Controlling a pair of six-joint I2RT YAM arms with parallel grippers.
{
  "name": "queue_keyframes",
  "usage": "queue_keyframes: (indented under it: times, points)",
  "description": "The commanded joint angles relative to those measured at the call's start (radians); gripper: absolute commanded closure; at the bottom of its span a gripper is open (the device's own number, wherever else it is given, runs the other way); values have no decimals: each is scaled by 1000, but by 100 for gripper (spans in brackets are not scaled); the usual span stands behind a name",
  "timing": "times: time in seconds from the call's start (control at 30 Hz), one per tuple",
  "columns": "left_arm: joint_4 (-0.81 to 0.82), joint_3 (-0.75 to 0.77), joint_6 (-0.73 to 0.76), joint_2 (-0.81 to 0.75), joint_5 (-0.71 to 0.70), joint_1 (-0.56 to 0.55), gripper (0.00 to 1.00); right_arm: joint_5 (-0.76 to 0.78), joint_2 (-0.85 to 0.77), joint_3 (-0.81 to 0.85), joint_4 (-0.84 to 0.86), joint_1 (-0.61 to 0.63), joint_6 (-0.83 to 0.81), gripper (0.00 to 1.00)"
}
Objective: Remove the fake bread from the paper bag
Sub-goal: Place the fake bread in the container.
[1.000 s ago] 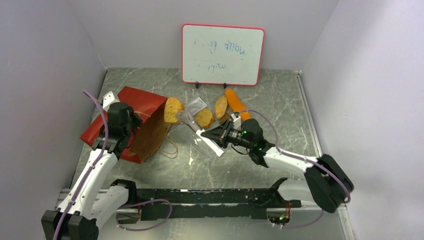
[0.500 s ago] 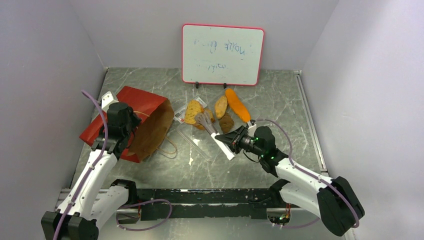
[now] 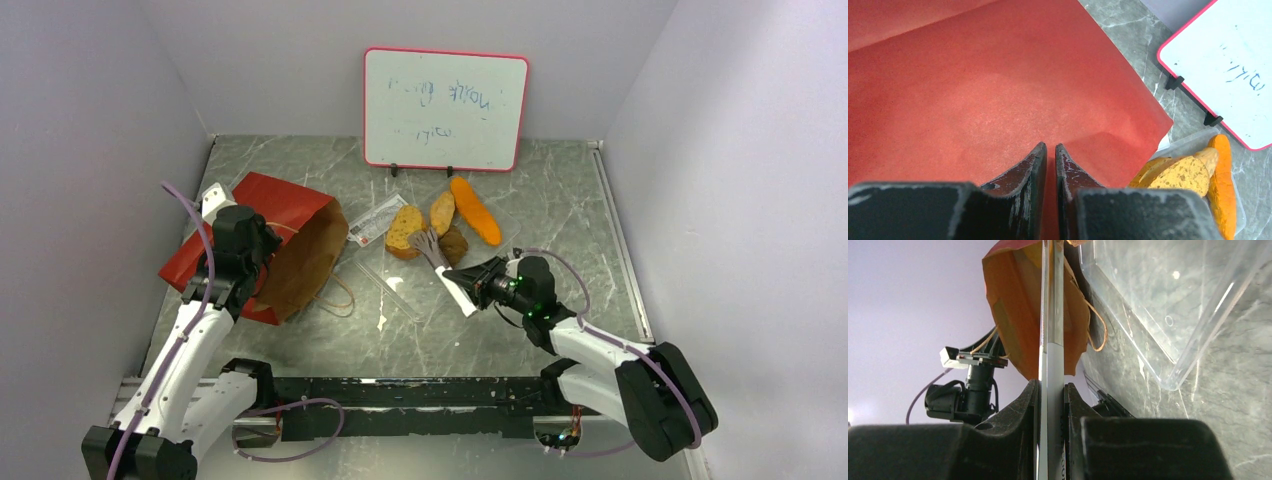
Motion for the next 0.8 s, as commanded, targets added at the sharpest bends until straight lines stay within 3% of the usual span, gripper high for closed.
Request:
queue_keyframes:
  times: [0.0,0.23,0.37,0.77]
  points:
    - [9,23,9,-11,1,-5,93,-21,-7,-31,109,-37,36,99]
    - [12,17,8,-14,9,-5,93,-67,56,-42,199,-57,55,81]
    - [8,16,10,-19,6,-5,93,-70,41,-28,166,-64,41,70]
    - [3,10,14,-42,9,-5,93,-63,-67,-40,48,-89,20,67]
